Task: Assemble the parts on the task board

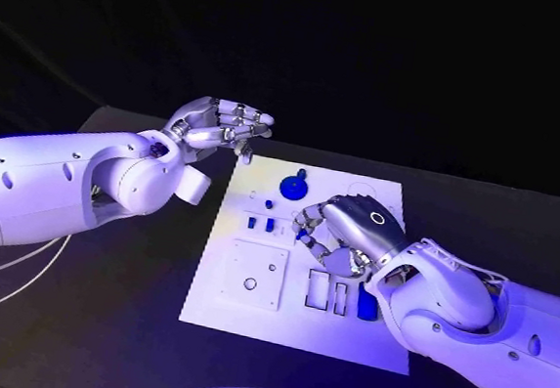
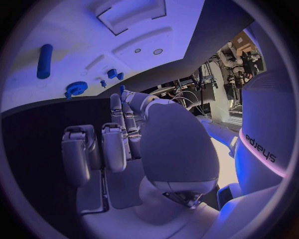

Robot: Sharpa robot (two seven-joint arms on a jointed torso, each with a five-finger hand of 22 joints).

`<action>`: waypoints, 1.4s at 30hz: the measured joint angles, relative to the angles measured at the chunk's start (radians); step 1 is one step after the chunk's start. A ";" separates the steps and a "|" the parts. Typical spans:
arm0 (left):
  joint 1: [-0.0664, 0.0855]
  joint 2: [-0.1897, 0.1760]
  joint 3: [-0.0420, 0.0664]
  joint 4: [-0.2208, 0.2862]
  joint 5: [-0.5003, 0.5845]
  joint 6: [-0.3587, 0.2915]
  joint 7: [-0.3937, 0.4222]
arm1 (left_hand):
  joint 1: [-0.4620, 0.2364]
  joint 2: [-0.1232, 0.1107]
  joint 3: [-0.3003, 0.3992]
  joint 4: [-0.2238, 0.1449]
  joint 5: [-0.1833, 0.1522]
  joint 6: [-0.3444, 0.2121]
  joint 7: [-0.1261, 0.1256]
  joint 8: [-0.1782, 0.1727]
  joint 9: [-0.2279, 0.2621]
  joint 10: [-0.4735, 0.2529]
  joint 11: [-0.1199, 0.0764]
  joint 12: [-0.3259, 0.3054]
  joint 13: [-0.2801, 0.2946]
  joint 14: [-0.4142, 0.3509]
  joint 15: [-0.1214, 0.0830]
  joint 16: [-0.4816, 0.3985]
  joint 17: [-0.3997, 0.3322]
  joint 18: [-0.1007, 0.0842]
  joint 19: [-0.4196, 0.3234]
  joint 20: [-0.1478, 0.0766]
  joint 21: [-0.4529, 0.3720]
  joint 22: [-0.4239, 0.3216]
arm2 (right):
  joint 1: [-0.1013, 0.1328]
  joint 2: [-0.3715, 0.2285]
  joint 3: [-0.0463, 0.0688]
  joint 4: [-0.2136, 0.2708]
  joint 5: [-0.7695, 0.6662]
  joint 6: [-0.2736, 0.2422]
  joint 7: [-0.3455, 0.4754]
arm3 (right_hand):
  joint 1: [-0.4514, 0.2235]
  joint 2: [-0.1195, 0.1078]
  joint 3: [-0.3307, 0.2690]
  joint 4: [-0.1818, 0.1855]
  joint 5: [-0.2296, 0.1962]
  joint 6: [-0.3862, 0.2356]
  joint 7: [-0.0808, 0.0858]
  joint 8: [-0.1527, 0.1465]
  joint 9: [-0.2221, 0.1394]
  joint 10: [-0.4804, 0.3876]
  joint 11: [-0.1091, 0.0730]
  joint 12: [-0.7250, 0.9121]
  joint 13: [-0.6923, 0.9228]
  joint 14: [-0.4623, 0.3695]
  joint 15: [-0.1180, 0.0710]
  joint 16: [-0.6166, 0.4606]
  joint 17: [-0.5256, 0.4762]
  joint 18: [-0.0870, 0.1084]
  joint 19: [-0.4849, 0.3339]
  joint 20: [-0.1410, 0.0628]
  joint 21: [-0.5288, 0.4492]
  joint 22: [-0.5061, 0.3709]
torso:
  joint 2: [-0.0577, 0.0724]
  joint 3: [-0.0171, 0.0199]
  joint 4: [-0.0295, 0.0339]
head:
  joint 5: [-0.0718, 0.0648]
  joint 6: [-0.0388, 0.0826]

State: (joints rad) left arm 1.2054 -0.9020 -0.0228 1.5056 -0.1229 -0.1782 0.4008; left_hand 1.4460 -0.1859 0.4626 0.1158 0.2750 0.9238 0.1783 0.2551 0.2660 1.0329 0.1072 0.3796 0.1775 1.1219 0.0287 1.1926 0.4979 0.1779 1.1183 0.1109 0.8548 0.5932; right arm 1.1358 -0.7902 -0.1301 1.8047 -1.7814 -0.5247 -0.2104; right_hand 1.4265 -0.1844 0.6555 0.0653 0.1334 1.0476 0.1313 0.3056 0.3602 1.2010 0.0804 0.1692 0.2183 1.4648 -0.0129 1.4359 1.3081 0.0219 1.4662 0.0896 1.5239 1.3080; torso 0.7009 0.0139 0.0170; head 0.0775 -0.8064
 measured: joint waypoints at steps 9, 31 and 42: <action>0.001 0.024 0.000 -0.015 0.002 -0.006 -0.002 | -0.004 -0.004 0.000 0.000 0.000 0.000 0.000 0.000 0.000 0.000 0.000 0.004 0.001 0.000 0.000 0.000 -0.001 0.000 0.000 0.000 0.000 0.000 | -0.064 0.061 -0.007 -0.056 0.020 -0.008 0.023 | 0.000 0.000 -0.002 -0.004 0.000 0.000 0.000 0.000 0.000 0.002 0.002 0.000 0.000 0.000 0.000 0.000 0.000 0.000 0.000 0.000 0.000 0.000 | 0.002 -0.0006 -0.0004 | 0.056 -0.026; 0.001 0.025 0.000 -0.015 0.003 -0.010 -0.014 | -0.004 -0.004 0.000 0.000 0.000 0.000 0.000 0.004 0.001 -0.004 0.004 0.008 0.002 0.000 0.000 0.000 -0.002 0.000 -0.004 0.004 0.000 -0.001 | -0.106 0.120 -0.010 -0.121 0.021 -0.006 0.038 | -0.017 -0.001 -0.004 -0.006 -0.012 -0.002 -0.002 0.000 0.006 0.018 -0.007 -0.008 0.002 0.000 0.000 0.000 0.000 0.000 0.000 0.000 -0.004 0.000 | 0.002 0.0001 -0.0007 | 0.075 -0.046; 0.002 0.025 0.000 -0.015 0.004 -0.010 -0.018 | -0.008 -0.008 0.000 0.000 0.000 0.000 0.000 0.004 0.001 -0.004 0.004 0.008 0.003 0.000 0.000 0.000 -0.003 0.000 -0.004 0.004 0.000 -0.001 | -0.108 0.130 -0.010 -0.133 0.011 0.009 0.032 | -0.022 0.000 -0.007 -0.009 -0.018 0.000 0.000 0.000 0.005 0.023 -0.009 -0.012 0.001 0.000 0.000 0.000 -0.001 0.000 0.000 0.000 -0.010 -0.001 | 0.002 0.0004 -0.0003 | 0.077 -0.048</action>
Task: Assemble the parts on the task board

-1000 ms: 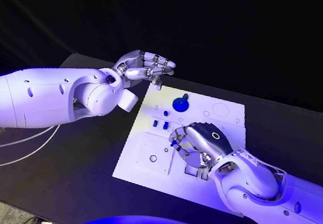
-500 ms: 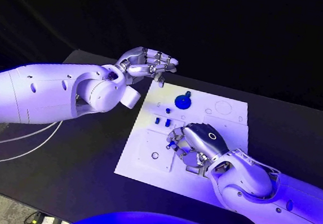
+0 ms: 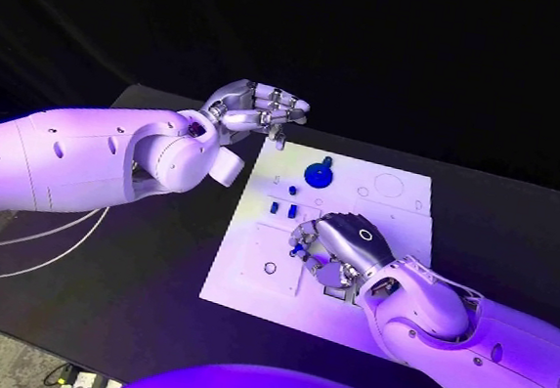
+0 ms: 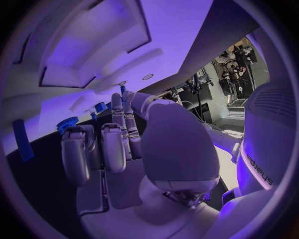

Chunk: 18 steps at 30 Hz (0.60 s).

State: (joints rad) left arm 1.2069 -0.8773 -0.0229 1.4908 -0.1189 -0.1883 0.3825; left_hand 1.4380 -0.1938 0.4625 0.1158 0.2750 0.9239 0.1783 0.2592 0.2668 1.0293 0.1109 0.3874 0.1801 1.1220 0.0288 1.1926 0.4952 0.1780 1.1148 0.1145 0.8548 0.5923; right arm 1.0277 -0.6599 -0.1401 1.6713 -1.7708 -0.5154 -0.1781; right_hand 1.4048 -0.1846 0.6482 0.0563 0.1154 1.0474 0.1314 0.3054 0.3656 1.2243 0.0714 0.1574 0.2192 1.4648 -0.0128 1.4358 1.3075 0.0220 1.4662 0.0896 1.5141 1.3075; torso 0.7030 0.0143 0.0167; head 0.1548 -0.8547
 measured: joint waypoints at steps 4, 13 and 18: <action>0.000 0.000 0.000 0.000 0.000 0.000 -0.001 | 0.000 0.000 0.000 0.000 0.000 0.000 0.000 0.000 0.001 -0.004 -0.004 0.007 0.002 0.000 0.000 0.000 -0.001 0.000 0.000 0.000 -0.004 -0.001 | 0.000 0.002 0.000 -0.004 -0.004 0.010 -0.004 | -0.005 0.000 0.000 0.000 -0.002 0.000 0.000 0.000 0.000 0.002 -0.002 0.000 0.000 0.000 0.000 0.000 0.000 0.000 0.000 0.000 0.000 0.000 | 0.000 0.0000 -0.0004 | 0.002 -0.002; 0.000 0.000 0.000 -0.001 0.000 0.000 -0.003 | 0.000 0.000 0.000 0.000 0.000 0.000 0.000 0.000 0.001 -0.004 -0.004 0.007 0.002 0.000 0.000 0.000 -0.001 0.000 0.000 0.000 -0.004 -0.001 | 0.000 0.010 -0.001 -0.009 -0.014 0.034 -0.014 | -0.006 -0.001 0.000 0.000 -0.003 0.000 0.000 -0.002 0.003 0.004 -0.003 0.000 0.001 0.000 0.000 0.000 0.000 0.000 0.000 0.000 0.000 0.000 | 0.000 0.0000 -0.0006 | 0.005 -0.004; 0.000 0.000 0.000 -0.001 0.000 0.001 -0.004 | 0.000 0.000 0.000 0.000 0.000 0.000 0.000 0.000 0.001 -0.004 -0.004 0.007 0.002 0.000 0.000 0.000 -0.001 0.000 0.000 0.000 -0.004 -0.001 | 0.001 0.013 0.001 -0.009 -0.025 0.043 -0.023 | -0.008 -0.003 0.000 0.000 -0.003 0.000 0.000 -0.002 0.003 0.007 -0.004 0.000 0.001 0.000 0.000 0.000 0.000 0.000 0.000 0.000 0.000 0.000 | -0.001 -0.0003 -0.0005 | 0.005 -0.005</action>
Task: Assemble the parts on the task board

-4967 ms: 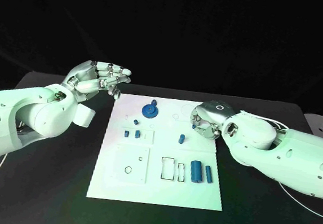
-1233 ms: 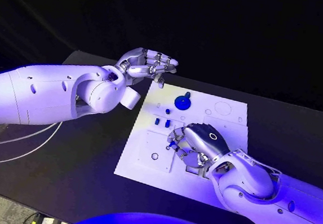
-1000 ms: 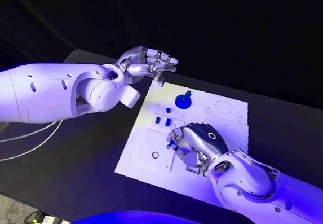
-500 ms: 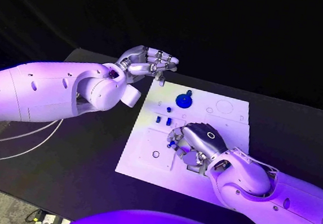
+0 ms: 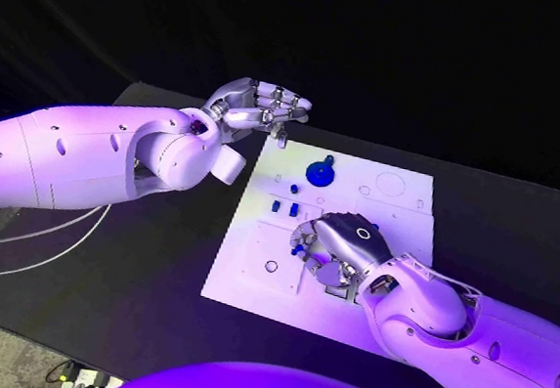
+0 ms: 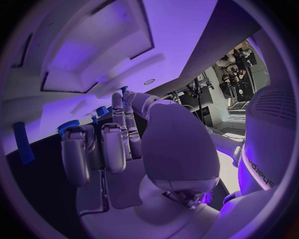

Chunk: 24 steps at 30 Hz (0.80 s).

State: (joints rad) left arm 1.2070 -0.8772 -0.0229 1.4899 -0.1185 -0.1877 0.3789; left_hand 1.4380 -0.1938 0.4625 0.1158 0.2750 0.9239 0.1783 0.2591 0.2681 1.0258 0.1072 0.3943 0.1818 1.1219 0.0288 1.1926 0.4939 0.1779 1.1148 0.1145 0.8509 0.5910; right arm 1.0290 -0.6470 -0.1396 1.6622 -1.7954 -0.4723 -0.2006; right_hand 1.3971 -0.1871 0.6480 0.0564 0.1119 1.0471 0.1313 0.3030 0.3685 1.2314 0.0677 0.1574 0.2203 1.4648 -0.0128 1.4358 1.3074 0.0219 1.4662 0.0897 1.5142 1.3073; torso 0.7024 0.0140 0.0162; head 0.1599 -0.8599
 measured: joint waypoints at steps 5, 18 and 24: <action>0.000 0.000 0.000 0.000 0.000 0.000 -0.001 | 0.000 0.000 0.000 0.000 0.000 0.000 0.000 0.000 0.000 0.000 0.000 0.000 0.000 0.000 0.000 0.000 0.000 0.000 0.000 0.000 0.000 0.000 | 0.000 0.006 -0.001 -0.001 -0.010 0.011 -0.008 | 0.000 0.000 0.000 0.000 0.000 0.000 0.000 -0.001 0.000 0.000 0.000 0.000 0.000 0.000 0.000 0.000 0.000 0.000 0.000 0.000 0.000 0.000 | 0.000 0.0000 -0.0003 | -0.001 -0.002; 0.000 -0.001 0.000 0.000 0.000 0.000 -0.004 | -0.004 -0.004 0.000 0.000 0.000 0.000 0.000 0.000 0.001 0.000 0.000 0.000 0.001 0.000 0.000 0.000 -0.001 0.000 0.000 0.000 0.000 -0.001 | 0.000 0.015 -0.003 0.000 -0.028 0.035 -0.023 | -0.021 -0.008 -0.003 -0.003 -0.014 -0.005 -0.003 0.002 -0.001 -0.003 -0.003 -0.014 0.002 0.000 0.000 0.000 0.001 0.000 0.000 0.000 -0.008 0.001 | 0.000 -0.0001 -0.0006 | -0.002 -0.003; 0.000 -0.003 0.000 0.000 0.000 0.000 -0.006 | -0.004 -0.004 0.000 0.000 0.000 0.000 0.000 0.000 0.001 0.000 0.000 0.000 0.001 0.000 0.000 0.000 -0.001 0.000 0.000 0.000 0.000 -0.001 | 0.000 0.013 -0.004 0.000 -0.030 0.036 -0.026 | -0.061 -0.048 -0.001 0.005 -0.021 -0.082 0.031 -0.054 -0.020 -0.068 0.021 -0.060 -0.010 0.002 0.017 -0.007 0.001 0.000 0.000 0.008 -0.053 0.001 | 0.000 0.0001 -0.0012 | -0.002 -0.002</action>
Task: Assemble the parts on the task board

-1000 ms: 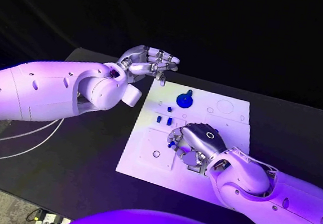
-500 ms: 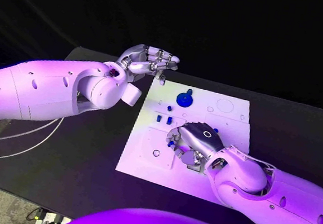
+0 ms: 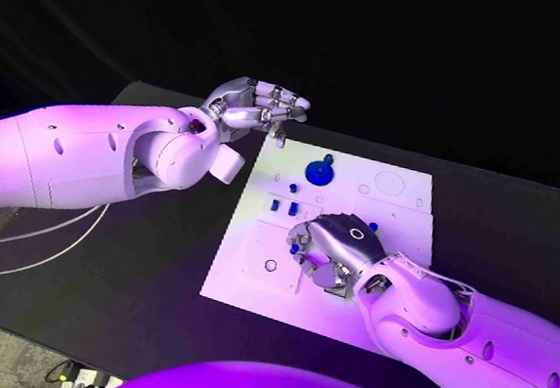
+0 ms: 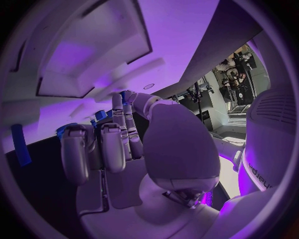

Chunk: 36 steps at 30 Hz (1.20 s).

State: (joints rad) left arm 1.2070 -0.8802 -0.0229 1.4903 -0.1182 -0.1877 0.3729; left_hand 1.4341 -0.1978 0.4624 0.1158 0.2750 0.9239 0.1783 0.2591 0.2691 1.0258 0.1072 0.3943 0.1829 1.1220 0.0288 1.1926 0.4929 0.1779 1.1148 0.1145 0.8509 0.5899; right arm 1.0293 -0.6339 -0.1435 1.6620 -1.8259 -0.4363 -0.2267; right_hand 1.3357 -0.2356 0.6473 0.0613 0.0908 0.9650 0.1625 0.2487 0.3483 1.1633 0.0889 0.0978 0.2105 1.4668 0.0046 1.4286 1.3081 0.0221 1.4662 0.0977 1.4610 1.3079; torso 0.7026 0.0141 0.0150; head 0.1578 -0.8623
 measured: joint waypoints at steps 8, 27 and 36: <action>0.000 -0.001 0.000 0.000 0.000 0.000 -0.002 | 0.000 0.000 0.000 0.000 0.000 0.000 0.000 0.000 0.000 0.000 0.000 0.000 0.000 0.000 0.000 0.000 0.000 0.000 0.000 0.000 0.000 0.000 | -0.001 -0.024 -0.002 0.013 -0.001 -0.014 -0.004 | -0.021 -0.021 -0.010 0.003 0.000 -0.056 0.010 -0.044 -0.017 -0.099 0.020 -0.027 -0.034 0.000 0.010 -0.024 -0.028 0.016 0.000 0.014 -0.144 0.000 | 0.000 0.0011 0.0001 | -0.004 0.004; 0.000 -0.010 0.000 0.001 0.000 0.002 -0.007 | 0.000 0.000 0.000 0.000 0.000 0.000 0.000 0.000 0.000 0.000 0.000 0.004 0.001 0.000 0.000 0.000 0.000 0.000 0.000 0.000 0.000 0.000 | 0.128 -0.265 0.031 0.151 0.050 -0.041 -0.017 | -0.038 -0.038 -0.114 0.039 0.047 -0.040 -0.009 -0.049 -0.012 -0.107 0.007 0.028 -0.051 0.000 0.010 -0.024 -0.021 0.016 0.000 0.013 -0.141 0.000 | -0.001 -0.0001 -0.0020 | -0.051 0.034; 0.000 -0.010 0.000 0.001 0.000 0.003 -0.008 | 0.000 0.000 0.000 0.000 0.000 0.000 0.000 0.000 0.000 0.000 0.000 0.004 0.001 0.000 0.000 0.000 -0.001 0.000 0.000 0.000 0.000 0.000 | 0.164 -0.290 0.032 0.115 0.095 0.090 -0.030 | 0.027 0.005 -0.289 0.089 0.051 -0.051 -0.020 -0.065 -0.021 -0.148 0.008 0.059 -0.068 0.000 0.010 -0.024 -0.031 0.031 0.000 0.013 -0.180 0.000 | -0.002 -0.0013 -0.0031 | -0.063 0.042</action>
State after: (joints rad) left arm 1.2068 -0.8898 -0.0233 1.4909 -0.1179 -0.1849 0.3645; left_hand 1.4341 -0.1978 0.4624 0.1158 0.2750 0.9239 0.1783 0.2591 0.2688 1.0259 0.1072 0.3987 0.1835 1.1220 0.0288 1.1926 0.4922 0.1780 1.1148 0.1145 0.8509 0.5902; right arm 1.1934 -0.9237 -0.1111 1.7774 -1.7309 -0.3461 -0.2565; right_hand 1.3631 -0.2304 0.3584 0.1502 0.1413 0.9144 0.1426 0.1839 0.3268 1.0153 0.0973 0.1565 0.1429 1.4666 0.0144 1.4048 1.2771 0.0528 1.4662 0.1112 1.2814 1.3075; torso 0.7006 0.0128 0.0119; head 0.0944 -0.8207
